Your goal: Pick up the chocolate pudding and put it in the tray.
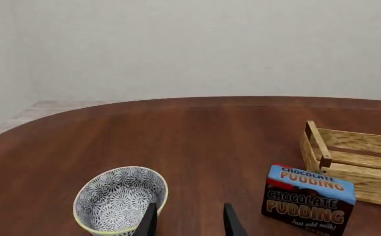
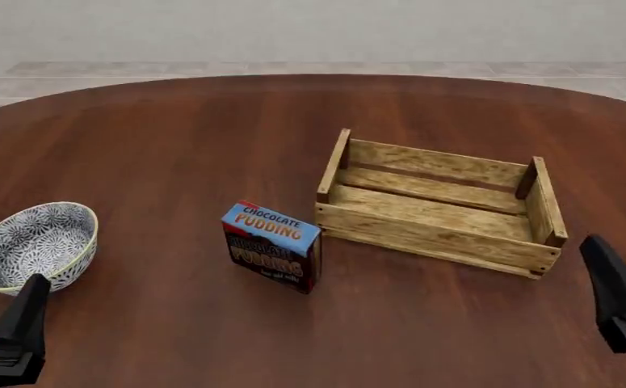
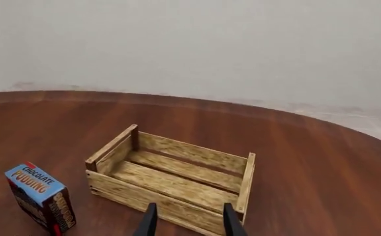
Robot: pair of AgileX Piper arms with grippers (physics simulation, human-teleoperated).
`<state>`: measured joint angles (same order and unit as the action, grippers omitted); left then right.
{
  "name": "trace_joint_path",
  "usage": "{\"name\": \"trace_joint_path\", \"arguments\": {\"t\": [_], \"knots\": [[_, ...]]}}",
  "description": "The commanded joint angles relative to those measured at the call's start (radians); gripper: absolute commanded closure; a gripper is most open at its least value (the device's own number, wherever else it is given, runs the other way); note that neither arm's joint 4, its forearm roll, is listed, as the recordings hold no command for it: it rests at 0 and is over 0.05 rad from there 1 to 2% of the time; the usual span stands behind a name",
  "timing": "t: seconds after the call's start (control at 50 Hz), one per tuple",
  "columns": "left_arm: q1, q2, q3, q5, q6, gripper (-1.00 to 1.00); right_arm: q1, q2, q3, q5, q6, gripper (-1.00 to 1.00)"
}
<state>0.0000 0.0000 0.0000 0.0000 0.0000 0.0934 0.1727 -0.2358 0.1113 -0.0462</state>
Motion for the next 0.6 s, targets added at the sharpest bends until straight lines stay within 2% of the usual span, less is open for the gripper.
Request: {"name": "trace_joint_path", "arguments": {"t": [0.02, 0.06, 0.1, 0.14, 0.18, 0.2, 0.26, 0.28, 0.3, 0.32, 0.34, 0.42, 0.44, 0.46, 0.54, 0.6], "knots": [[0.000, 0.000, 0.000, 0.000, 0.000, -1.00, 0.030, 0.130, -0.139, 0.054, -0.059, -1.00], [0.000, 0.000, 0.000, 0.000, 0.000, -1.00, 0.036, 0.178, -0.173, 0.059, -0.038, -1.00], [0.000, 0.000, 0.000, 0.000, 0.000, -1.00, 0.035, 0.188, -0.184, 0.055, -0.044, -1.00], [0.000, 0.000, 0.000, 0.000, 0.000, -1.00, 0.014, 0.205, -0.188, 0.032, -0.152, -1.00], [0.000, 0.000, 0.000, 0.000, 0.000, -1.00, 0.038, 0.199, -0.182, 0.011, -0.258, -1.00], [0.000, 0.000, 0.000, 0.000, 0.000, -1.00, 0.050, 0.214, -0.192, 0.004, -0.269, -1.00], [0.000, 0.000, 0.000, 0.000, 0.000, -1.00, 0.057, 0.271, -0.212, -0.013, -0.271, -1.00], [0.000, 0.000, 0.000, 0.000, 0.000, -1.00, 0.098, 0.302, -0.229, -0.009, -0.245, -1.00], [0.000, 0.000, 0.000, 0.000, 0.000, -1.00, 0.095, 0.316, -0.252, 0.003, -0.211, -1.00], [0.000, 0.000, 0.000, 0.000, 0.000, -1.00, 0.097, 0.347, -0.271, 0.003, -0.204, -1.00], [0.000, 0.000, 0.000, 0.000, 0.000, -1.00, 0.099, 0.344, -0.276, -0.001, -0.225, -1.00], [0.000, 0.000, 0.000, 0.000, 0.000, -1.00, 0.129, 0.388, -0.322, 0.007, -0.231, -1.00], [0.000, 0.000, 0.000, 0.000, 0.000, -1.00, 0.143, 0.397, -0.332, 0.009, -0.230, -1.00], [0.000, 0.000, 0.000, 0.000, 0.000, -1.00, 0.150, 0.423, -0.353, 0.022, -0.201, -1.00], [0.000, 0.000, 0.000, 0.000, 0.000, -1.00, 0.174, 0.453, -0.380, -0.006, -0.254, -1.00], [0.000, 0.000, 0.000, 0.000, 0.000, -1.00, 0.184, 0.488, -0.413, 0.005, -0.233, -1.00]]}}
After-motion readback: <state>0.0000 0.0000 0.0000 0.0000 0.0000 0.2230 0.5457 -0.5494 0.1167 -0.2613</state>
